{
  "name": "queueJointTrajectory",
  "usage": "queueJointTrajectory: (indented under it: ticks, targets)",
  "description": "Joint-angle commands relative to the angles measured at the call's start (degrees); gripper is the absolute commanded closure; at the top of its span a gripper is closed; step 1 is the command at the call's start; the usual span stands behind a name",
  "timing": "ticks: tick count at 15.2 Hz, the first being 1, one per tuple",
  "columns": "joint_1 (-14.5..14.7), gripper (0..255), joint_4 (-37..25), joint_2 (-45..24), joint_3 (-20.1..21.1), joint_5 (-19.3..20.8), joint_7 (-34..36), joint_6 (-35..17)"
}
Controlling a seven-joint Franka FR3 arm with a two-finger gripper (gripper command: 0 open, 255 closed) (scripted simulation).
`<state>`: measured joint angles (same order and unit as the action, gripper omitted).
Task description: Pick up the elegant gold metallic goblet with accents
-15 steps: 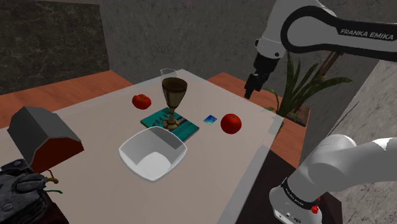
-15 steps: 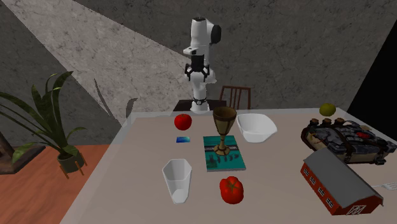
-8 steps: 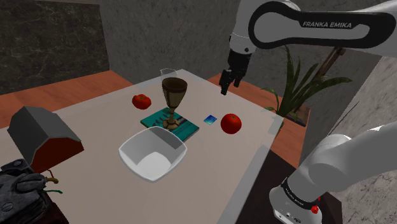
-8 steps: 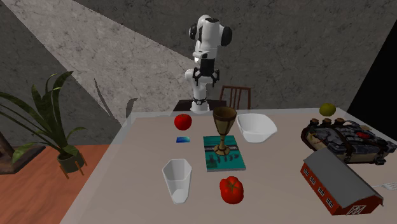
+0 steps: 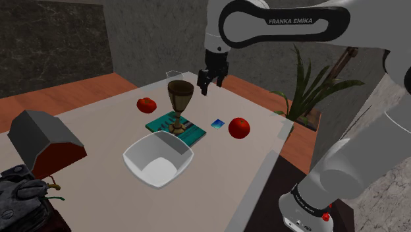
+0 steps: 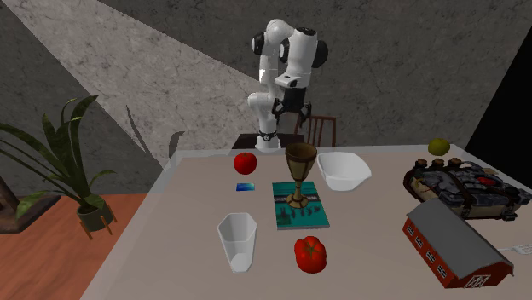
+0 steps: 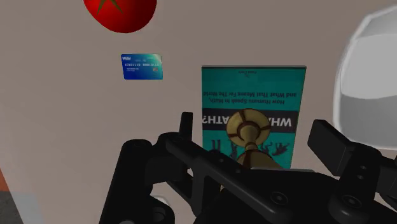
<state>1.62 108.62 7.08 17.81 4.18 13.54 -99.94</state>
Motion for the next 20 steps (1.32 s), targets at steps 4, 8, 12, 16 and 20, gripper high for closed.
queueJointTrajectory:
  ticks: [4, 8, 12, 16, 20]
  targets:
    - [2.14, 0, -13.64, -12.74, 2.79, 5.1, 5.34, 2.85]
    - [5.58, 0, -26.96, -23.82, 3.74, 9.82, 8.7, 6.95]
    - [9.2, 0, -38.23, -32.72, 3.5, 13.23, 10.25, 10.48]
    - [8.7, 0, -34.41, -32.25, 3.44, 13.11, 10.76, 7.19]
    - [8.43, 0, -32.2, -32.1, 3.41, 13.12, 11.09, 5.16]
